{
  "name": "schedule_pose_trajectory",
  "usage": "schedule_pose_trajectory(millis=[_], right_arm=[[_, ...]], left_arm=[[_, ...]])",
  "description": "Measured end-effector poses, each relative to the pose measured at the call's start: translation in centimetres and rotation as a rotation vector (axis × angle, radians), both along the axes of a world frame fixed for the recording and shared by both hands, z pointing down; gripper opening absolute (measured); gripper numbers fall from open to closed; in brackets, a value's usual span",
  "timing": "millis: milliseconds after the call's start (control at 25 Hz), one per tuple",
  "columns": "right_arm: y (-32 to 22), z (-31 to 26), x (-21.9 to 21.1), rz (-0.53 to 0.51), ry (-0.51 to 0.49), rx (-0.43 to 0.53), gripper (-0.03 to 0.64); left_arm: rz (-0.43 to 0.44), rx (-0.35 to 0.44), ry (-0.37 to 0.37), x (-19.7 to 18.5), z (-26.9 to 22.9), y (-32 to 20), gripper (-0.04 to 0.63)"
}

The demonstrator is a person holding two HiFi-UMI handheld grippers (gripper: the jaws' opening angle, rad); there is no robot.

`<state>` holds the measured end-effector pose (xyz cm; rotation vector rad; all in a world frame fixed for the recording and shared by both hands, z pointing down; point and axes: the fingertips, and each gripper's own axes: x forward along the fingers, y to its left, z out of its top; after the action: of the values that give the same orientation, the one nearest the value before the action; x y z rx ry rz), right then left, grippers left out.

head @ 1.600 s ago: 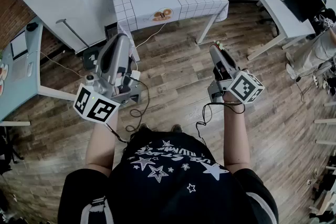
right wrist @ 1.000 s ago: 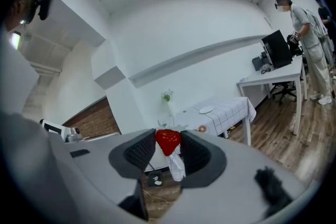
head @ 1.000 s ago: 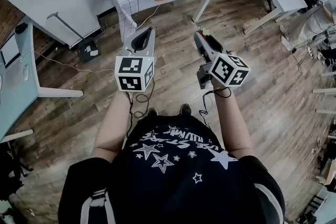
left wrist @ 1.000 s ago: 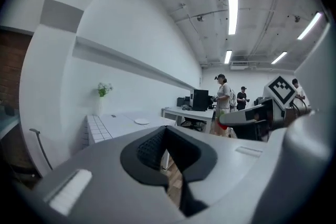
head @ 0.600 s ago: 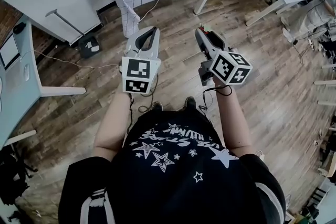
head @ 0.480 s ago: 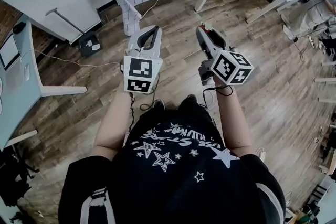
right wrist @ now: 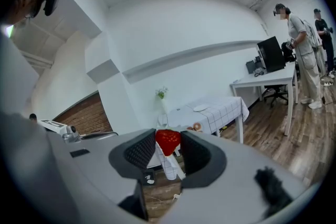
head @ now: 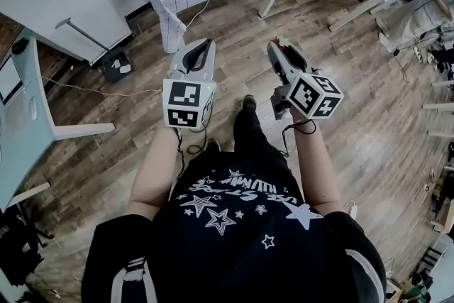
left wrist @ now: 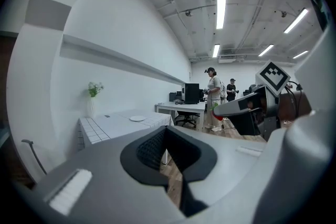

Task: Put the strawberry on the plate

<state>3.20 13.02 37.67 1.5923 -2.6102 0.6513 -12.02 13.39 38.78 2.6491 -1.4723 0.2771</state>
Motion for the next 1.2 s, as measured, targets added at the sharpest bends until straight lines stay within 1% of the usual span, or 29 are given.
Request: schedule_pose_trajectory(millis=[120,240,440,640,840,1000,1200], right_arm=[[-1.8,0.7,0.4,-0.022,-0.008,-0.005,0.158],[-4.2,0.9,1.2,-0.035,-0.024,-0.012,0.158],[-9.3,0.8,2.7,-0.064,-0.036,-0.011,0.158],[-14.0,0.5,4.2,-0.091,-0.037,-0.010,0.158],[-17.3,0.6,5.6,-0.132,-0.028,-0.022,0.158],[-19.2,1.1,7.6,-0.146,-0.034,-0.031,0.158],[-21.7,2.0,11.1,-0.159,-0.047,-0.054,0.158]], left_arm=[[-0.010,0.007,-0.001,0.7,-0.1,-1.4,0.008],[-0.023,-0.007,-0.001,1.7,0.2,-3.4,0.008],[-0.044,-0.014,0.001,3.2,0.1,-7.8,0.009],[-0.066,-0.015,0.004,4.8,-0.2,-12.1,0.009],[-0.082,-0.035,0.002,6.6,0.0,-15.4,0.009],[-0.080,-0.059,-0.002,8.9,0.7,-17.6,0.009],[-0.084,-0.069,-0.021,12.4,1.1,-20.4,0.009]])
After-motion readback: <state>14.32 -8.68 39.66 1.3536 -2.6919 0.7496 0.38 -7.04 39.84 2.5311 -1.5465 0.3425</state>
